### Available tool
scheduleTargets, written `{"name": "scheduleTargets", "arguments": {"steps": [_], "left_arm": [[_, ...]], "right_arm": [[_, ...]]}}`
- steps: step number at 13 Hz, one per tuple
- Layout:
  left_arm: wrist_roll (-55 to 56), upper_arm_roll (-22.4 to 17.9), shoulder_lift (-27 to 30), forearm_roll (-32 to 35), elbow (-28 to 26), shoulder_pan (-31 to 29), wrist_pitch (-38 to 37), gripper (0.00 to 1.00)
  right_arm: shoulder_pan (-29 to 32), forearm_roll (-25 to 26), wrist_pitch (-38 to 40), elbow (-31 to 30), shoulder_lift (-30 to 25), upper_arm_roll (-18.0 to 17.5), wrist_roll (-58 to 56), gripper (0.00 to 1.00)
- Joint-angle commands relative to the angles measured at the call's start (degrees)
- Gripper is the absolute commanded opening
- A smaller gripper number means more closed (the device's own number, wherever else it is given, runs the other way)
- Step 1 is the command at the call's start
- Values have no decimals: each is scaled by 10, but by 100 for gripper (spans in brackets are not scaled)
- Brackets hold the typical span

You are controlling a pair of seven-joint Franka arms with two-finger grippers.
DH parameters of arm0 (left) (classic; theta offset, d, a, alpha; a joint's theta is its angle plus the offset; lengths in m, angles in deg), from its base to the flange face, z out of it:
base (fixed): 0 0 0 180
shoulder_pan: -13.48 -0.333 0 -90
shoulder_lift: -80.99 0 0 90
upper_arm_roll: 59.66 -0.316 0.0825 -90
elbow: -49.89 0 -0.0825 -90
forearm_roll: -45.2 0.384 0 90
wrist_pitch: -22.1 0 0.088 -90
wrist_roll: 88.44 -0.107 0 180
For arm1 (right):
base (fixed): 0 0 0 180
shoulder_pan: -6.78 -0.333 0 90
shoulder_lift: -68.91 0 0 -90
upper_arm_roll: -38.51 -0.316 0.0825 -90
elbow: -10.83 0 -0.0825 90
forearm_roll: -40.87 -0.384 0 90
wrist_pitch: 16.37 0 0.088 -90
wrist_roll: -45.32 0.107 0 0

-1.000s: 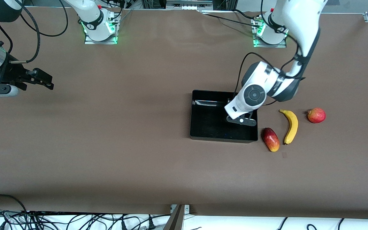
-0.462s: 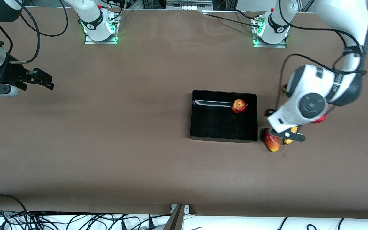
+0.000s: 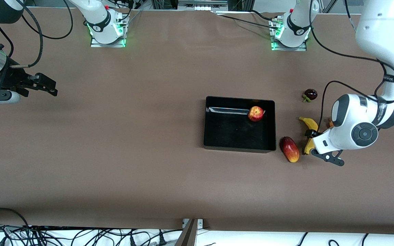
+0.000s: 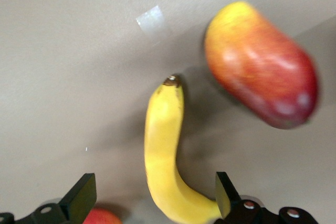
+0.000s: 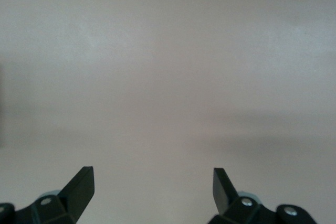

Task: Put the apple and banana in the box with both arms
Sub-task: 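Move the left gripper to the yellow banana and grasp its stem end, then carry the banana with the left gripper into the tray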

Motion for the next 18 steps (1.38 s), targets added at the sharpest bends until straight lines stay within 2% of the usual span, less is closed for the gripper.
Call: {"name": "scheduleTargets", "arguments": {"steps": [1,2,3,4,5,6,7,8,10,13,16,18], "left_arm": [[-34,6,-7,11,-32,-19,40,76],[-34,6,-8,11,-43,-19,48,66],[-34,6,-9,11,-47,-19,50,61],[-34,7,-14,11,-52,-19,52,52],[-35,7,-15,11,-54,-21,56,40],[-36,7,-15,11,-54,-21,55,21],[-36,6,-15,11,-54,-21,53,8],[-36,7,-13,11,-53,-20,51,0],[-32,11,2,11,-44,-19,32,0],[-26,24,47,7,5,-12,-76,0],[15,72,49,-2,110,-7,-219,0],[99,126,49,-7,130,-1,-262,0]], "right_arm": [[4,-1,3,10,2,-5,7,100],[4,-1,3,10,3,-5,7,100],[4,-1,3,10,2,-5,7,100],[4,-1,3,10,2,-5,6,100],[4,-1,3,10,2,-5,7,100],[4,-1,3,10,2,-5,7,100],[4,-1,3,10,3,-5,7,100],[4,-1,3,10,2,-5,6,100],[4,-1,3,10,2,-5,6,100],[4,-1,3,10,2,-5,7,100],[4,-1,3,10,3,-5,7,100],[4,-1,3,10,3,-5,6,100]]}}
